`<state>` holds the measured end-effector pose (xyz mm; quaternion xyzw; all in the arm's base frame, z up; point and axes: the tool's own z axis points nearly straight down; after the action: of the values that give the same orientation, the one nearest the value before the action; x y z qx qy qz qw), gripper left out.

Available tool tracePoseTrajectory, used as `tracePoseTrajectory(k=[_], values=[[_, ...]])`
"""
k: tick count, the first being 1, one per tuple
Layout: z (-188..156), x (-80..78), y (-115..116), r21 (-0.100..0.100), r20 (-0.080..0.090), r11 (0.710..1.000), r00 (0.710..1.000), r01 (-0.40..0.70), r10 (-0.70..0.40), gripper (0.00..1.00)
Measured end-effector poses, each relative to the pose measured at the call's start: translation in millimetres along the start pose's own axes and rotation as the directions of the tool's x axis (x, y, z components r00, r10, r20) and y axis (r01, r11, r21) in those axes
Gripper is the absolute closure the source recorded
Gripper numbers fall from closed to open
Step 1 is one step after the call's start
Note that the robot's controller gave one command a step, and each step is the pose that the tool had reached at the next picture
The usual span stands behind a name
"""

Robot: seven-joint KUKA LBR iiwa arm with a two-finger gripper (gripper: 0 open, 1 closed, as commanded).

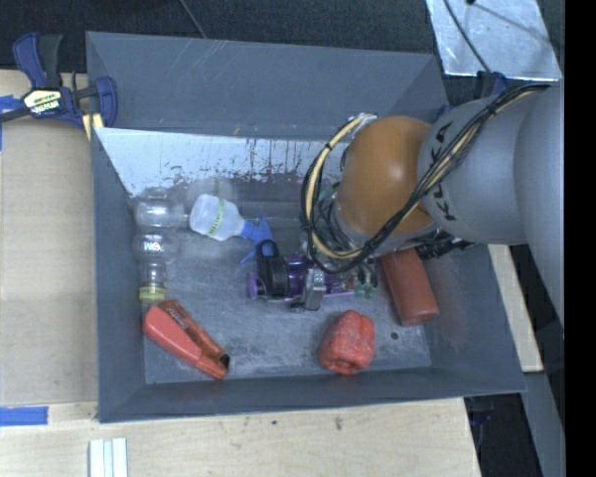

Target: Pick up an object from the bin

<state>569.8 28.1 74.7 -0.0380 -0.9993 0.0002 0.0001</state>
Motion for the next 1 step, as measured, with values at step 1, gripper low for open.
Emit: tracePoseTrajectory(k=[1], values=[[-19.8, 2.1, -0.2, 0.001, -0.008, 1.0, 1.0, 0.0, 0.0, 1.0]])
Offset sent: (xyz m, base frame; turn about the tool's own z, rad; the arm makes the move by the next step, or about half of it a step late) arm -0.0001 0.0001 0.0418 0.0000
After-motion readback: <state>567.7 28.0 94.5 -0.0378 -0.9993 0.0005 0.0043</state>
